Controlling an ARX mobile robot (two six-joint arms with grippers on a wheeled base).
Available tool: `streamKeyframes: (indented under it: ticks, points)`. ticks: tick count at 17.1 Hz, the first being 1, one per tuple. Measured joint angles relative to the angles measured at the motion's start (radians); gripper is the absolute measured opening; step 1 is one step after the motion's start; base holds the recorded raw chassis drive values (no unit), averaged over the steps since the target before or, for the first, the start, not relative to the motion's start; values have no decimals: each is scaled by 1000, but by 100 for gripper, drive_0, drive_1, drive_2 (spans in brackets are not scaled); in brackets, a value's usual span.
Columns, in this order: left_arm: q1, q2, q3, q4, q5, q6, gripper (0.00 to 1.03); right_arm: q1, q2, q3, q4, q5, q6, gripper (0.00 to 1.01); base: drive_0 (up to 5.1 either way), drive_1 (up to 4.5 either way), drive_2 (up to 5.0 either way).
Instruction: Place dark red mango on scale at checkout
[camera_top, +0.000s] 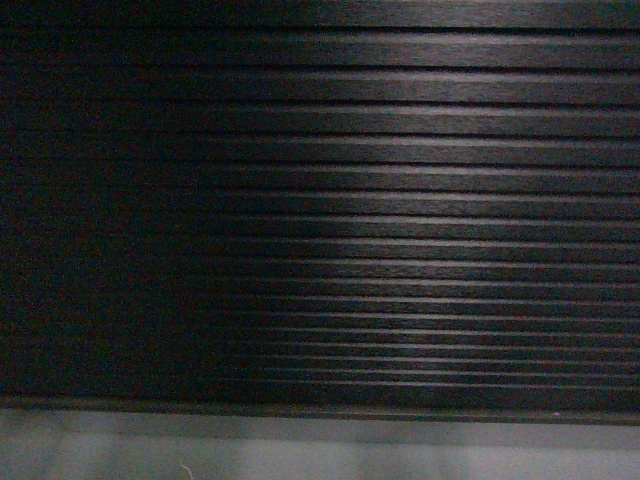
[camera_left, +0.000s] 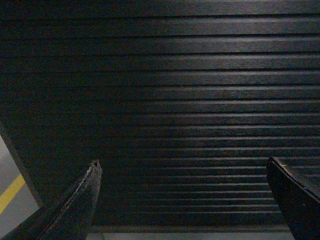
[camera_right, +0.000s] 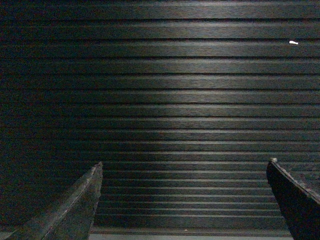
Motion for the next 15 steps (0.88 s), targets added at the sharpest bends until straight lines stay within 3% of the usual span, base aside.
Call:
streamKeyframes:
  ticks: [15]
  points:
    - [0, 0, 0, 0, 0, 0, 98, 0, 0, 0, 0, 0, 0, 98, 0, 0, 0]
